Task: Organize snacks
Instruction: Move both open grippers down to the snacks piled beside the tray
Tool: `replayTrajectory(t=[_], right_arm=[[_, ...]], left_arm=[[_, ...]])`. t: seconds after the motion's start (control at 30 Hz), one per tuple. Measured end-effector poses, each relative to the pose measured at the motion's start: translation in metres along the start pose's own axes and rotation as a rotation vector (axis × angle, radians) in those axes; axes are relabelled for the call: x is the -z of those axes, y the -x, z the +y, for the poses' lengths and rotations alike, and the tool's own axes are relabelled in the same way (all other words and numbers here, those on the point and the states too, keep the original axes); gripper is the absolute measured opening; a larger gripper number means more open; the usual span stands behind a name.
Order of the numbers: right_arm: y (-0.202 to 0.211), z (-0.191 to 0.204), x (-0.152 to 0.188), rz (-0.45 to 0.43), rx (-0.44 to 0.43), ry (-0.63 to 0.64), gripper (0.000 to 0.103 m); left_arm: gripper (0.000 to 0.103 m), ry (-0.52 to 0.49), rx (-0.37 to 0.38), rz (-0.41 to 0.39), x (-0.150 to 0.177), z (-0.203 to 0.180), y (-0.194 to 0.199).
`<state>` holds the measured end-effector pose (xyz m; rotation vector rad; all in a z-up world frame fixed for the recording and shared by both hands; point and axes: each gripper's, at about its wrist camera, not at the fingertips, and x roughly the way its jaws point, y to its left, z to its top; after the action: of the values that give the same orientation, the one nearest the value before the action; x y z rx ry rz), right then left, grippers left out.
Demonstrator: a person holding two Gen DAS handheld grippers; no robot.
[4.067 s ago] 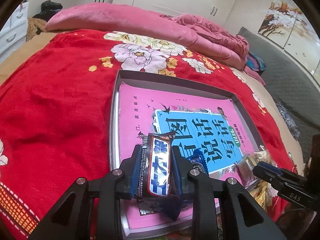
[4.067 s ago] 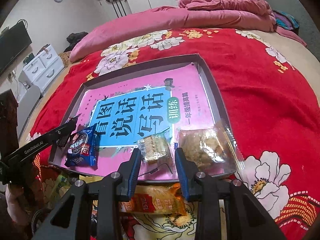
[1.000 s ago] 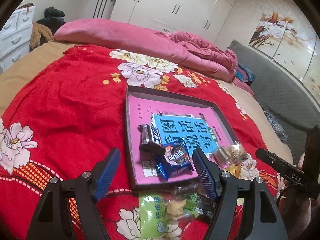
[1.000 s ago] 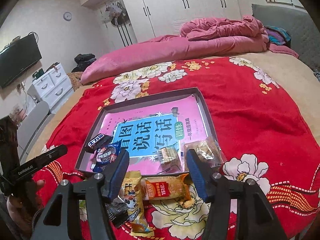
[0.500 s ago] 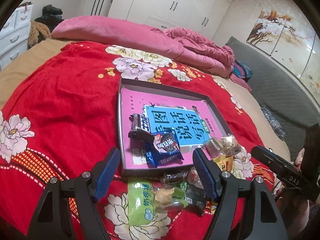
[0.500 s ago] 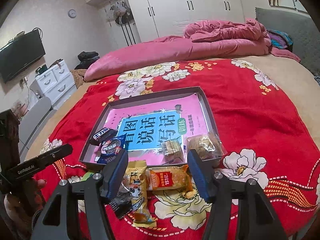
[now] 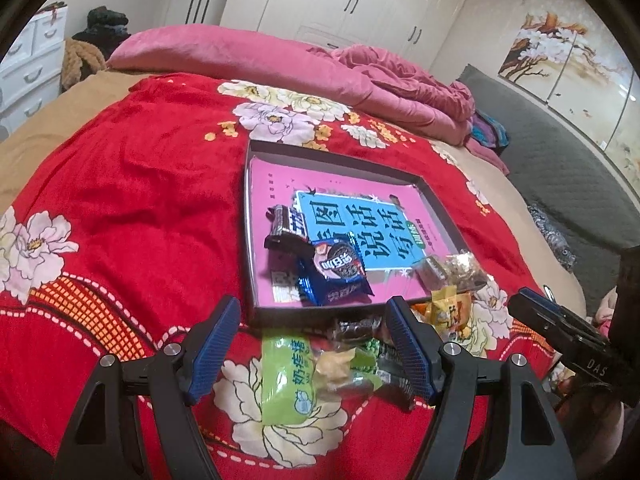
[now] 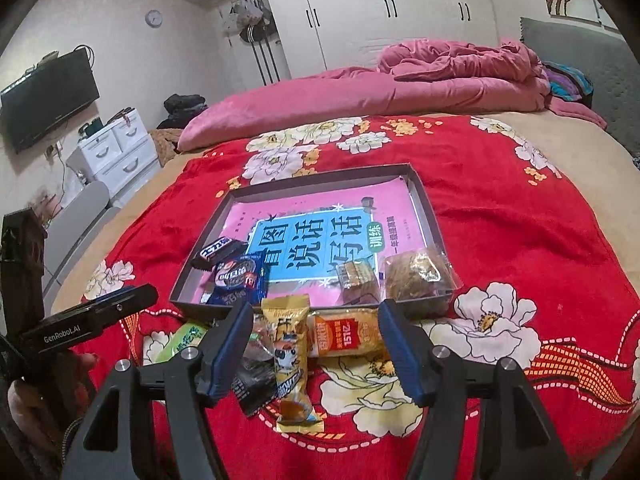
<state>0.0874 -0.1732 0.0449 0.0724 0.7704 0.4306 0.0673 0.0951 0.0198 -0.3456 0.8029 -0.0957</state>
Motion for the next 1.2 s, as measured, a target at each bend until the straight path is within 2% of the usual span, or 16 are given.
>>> replayTrajectory(t=[0.63,1.2], right_arm=[[0.002,0.004,0.015,0.031,-0.004,0.020,0.065],[-0.023,0.018,0.043,0.142,-0.024,0.076,0.065]], left_arm=[[0.076,-0.022,-0.024,0.090,0.022,-0.004,-0.008],[0.076,0.003,-0.042,0.227,0.036,-0.002,-0.042]])
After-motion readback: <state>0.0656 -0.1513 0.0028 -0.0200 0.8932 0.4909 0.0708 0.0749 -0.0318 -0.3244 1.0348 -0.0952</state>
